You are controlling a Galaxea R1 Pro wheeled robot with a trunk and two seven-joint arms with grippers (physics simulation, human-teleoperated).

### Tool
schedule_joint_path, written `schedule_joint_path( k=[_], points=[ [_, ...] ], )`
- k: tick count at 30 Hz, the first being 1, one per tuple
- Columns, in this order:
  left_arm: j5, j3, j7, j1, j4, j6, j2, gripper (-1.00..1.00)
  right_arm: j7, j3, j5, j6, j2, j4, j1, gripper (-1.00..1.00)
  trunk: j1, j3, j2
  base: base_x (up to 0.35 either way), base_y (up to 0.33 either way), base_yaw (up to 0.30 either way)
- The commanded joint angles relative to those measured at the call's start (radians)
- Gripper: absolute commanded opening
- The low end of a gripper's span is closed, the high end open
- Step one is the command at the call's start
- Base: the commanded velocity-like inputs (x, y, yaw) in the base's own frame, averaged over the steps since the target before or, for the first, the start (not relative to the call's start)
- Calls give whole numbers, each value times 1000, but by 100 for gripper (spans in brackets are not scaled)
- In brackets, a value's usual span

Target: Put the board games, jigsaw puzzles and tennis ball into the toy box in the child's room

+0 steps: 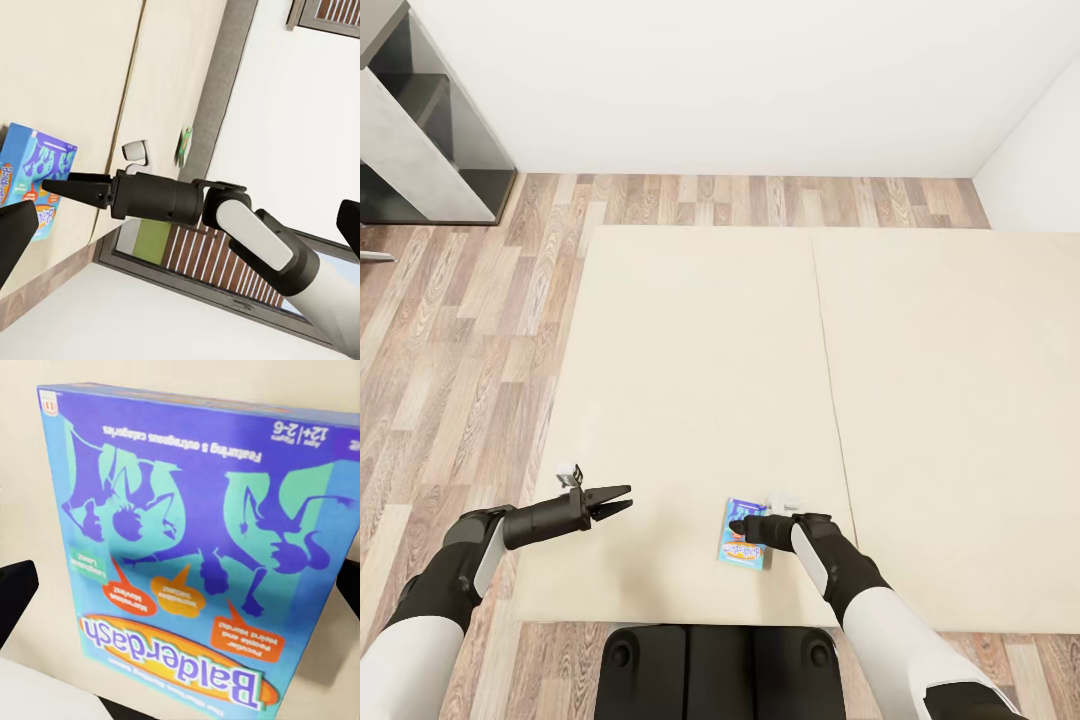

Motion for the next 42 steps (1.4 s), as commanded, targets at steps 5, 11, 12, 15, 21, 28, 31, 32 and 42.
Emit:
schedule_joint_path(
  k=[5,11,12,15,21,28,31,32,42],
  points=[
    [1,0,-3,0,0,11,0,100,-5,3,-7,7,0,0,0,100,1,-1,-1,0,0,0],
    [1,0,-3,0,0,10,0,100,-6,3,-5,9,0,1,0,100,1,-1,-1,0,0,0],
    [1,0,-3,0,0,9,0,100,-6,3,-5,9,0,1,0,100,1,-1,-1,0,0,0],
    [1,1,-4,0,0,3,0,100,-7,3,-4,9,1,2,0,100,1,-1,-1,0,0,0],
    [1,2,-4,0,0,-1,0,100,-7,3,-1,9,5,3,0,100,1,-1,-1,0,0,0],
    [1,2,-5,0,0,-2,0,100,-7,3,0,9,6,3,0,100,1,-1,-1,0,14,0],
    [1,1,-5,0,0,-2,0,100,-7,3,0,9,6,2,0,100,1,-1,-1,0,78,0],
    [1,1,-5,0,0,-2,0,100,-7,3,0,10,6,2,0,100,1,-1,-1,0,82,0],
    [1,2,-5,0,0,-2,0,100,-8,3,0,10,7,3,0,100,1,-1,-1,0,23,0]
  ],
)
